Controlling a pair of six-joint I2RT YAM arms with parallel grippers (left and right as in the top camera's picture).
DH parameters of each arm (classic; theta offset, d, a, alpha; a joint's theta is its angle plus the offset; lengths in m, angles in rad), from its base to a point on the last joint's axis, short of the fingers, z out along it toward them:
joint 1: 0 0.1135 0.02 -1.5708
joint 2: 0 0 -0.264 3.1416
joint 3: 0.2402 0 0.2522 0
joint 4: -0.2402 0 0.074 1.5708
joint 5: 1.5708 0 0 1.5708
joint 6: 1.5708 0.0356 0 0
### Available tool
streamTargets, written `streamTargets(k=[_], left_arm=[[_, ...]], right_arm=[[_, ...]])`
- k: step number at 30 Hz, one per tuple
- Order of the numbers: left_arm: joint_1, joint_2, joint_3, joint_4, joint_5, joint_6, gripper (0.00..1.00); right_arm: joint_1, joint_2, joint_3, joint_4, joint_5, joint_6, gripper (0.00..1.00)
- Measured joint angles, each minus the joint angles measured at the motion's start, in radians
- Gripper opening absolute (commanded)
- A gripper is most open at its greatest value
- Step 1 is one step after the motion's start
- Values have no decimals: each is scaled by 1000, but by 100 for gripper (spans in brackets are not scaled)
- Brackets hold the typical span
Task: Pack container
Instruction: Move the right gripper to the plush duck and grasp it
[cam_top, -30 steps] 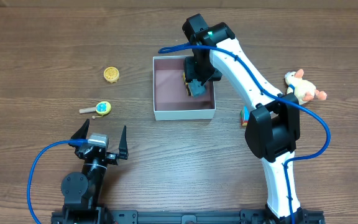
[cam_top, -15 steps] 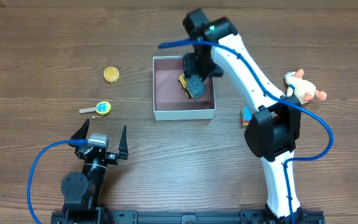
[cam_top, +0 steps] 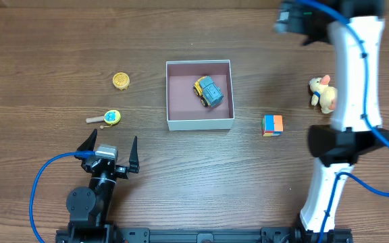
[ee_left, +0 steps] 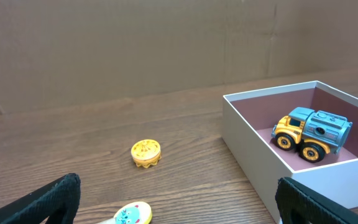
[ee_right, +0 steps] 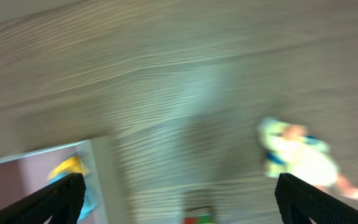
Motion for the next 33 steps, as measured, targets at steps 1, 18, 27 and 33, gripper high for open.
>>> streamTargets(k=[1,18,27,33], left_arm=[[0,0,0,0,0,0,100],[0,0,0,0,0,0,100],[0,0,0,0,0,0,100],[0,0,0,0,0,0,100]], right_arm=[[-45,0,-18,-1,-1,-11,100],[-354,1,-595,97,-23,-152,100],[-359,0,-774,219,-26,-185,79],[-359,0,-820,270,-30,-196,65]])
